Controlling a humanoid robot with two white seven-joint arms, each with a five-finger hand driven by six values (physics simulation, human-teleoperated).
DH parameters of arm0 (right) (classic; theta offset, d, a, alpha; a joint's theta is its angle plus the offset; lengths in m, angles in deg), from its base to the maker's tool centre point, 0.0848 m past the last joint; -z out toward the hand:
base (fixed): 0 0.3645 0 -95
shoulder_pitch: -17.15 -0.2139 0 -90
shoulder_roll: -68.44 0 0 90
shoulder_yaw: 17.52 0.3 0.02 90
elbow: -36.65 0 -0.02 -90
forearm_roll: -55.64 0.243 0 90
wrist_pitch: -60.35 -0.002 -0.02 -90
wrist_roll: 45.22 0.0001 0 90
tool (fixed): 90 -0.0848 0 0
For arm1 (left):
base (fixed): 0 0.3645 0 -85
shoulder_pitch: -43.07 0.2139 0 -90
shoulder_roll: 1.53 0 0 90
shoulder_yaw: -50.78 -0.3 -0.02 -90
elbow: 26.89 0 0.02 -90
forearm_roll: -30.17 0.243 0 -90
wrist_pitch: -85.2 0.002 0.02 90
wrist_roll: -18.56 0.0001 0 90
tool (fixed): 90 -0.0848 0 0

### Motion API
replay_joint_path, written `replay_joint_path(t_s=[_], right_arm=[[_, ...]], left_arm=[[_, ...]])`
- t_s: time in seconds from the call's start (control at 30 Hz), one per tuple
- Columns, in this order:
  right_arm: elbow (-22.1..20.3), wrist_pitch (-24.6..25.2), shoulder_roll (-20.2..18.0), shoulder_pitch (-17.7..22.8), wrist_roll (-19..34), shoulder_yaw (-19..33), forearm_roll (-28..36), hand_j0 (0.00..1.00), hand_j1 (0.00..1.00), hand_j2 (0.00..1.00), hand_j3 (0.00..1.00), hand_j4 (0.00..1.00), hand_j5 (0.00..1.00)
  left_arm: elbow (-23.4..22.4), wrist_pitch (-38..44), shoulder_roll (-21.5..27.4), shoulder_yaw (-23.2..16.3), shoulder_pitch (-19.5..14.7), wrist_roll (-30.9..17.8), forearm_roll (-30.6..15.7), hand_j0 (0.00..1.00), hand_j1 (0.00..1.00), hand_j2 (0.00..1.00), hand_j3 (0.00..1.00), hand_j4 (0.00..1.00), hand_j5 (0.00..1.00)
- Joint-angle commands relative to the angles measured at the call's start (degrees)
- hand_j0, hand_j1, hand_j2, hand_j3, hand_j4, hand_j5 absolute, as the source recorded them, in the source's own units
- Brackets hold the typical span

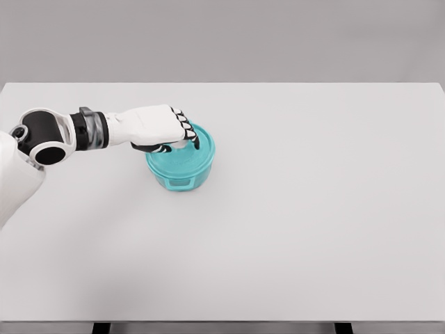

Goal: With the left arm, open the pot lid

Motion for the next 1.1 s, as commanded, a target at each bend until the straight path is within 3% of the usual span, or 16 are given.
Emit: replay_joint_path(t_s=[0.0, 0.47, 0.83, 1.07], right_arm=[[0.0, -0.01, 0.0, 0.0, 0.0, 0.02, 0.06, 1.0, 1.0, 1.0, 1.0, 1.0, 1.0], [0.0, -0.01, 0.0, 0.0, 0.0, 0.02, 0.06, 1.0, 1.0, 1.0, 1.0, 1.0, 1.0], [0.0, -0.01, 0.0, 0.0, 0.0, 0.02, 0.06, 1.0, 1.0, 1.0, 1.0, 1.0, 1.0], [0.0, -0.01, 0.0, 0.0, 0.0, 0.02, 0.06, 1.0, 1.0, 1.0, 1.0, 1.0, 1.0]], left_arm=[[0.01, 0.15, 0.03, -0.22, 0.0, 0.03, -0.34, 0.62, 0.62, 0.62, 0.62, 0.62, 0.62], [0.09, 0.15, 0.56, 0.13, -0.18, 0.03, -1.04, 0.59, 0.59, 0.59, 0.59, 0.59, 0.59], [0.62, 0.15, 7.5, 0.48, -2.55, 0.03, -9.92, 0.59, 0.59, 0.59, 0.59, 0.59, 0.59], [0.71, 0.15, 10.23, 0.48, -2.72, 0.03, -12.29, 0.56, 0.56, 0.56, 0.56, 0.56, 0.56]])
